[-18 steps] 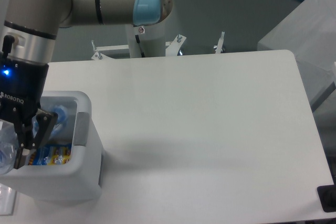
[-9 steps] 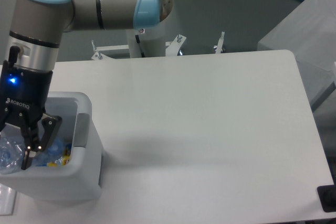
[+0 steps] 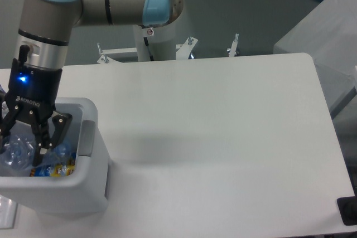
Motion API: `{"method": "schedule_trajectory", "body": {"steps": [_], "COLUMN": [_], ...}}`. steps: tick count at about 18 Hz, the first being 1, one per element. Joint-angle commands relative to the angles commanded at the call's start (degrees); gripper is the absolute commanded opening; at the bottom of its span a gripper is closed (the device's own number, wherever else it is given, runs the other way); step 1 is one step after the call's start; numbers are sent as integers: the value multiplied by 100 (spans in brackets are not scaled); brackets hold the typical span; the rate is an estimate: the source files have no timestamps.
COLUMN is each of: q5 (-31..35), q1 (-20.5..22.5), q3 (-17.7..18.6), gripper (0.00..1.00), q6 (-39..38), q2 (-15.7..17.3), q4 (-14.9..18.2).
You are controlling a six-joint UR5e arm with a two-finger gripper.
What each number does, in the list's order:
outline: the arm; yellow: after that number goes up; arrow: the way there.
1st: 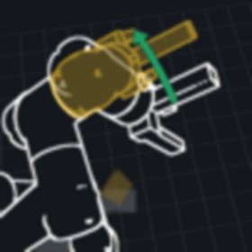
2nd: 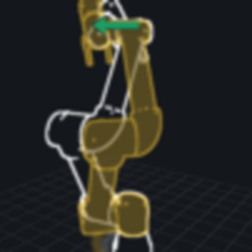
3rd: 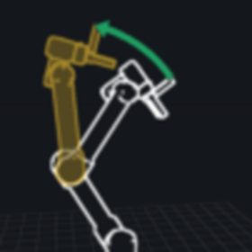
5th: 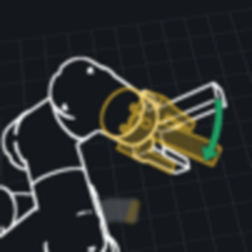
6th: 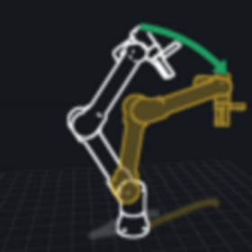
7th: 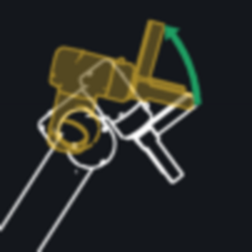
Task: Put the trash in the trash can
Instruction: 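Lower the bottle into the bin, then open the gripper to release the bottle inside the bin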
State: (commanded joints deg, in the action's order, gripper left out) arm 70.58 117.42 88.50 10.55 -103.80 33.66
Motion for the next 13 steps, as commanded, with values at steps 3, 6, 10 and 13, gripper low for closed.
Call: {"method": "schedule_trajectory", "body": {"steps": [3,6,10,13], "q5": [0,0,0,174], "q1": [0,0,17,157], "q3": [115,123,-156,-456], "gripper": [69,97,100,100], "q6": [-17,0,26,149], "q2": [0,9,62,88], "q4": [0,9,17,44]}}
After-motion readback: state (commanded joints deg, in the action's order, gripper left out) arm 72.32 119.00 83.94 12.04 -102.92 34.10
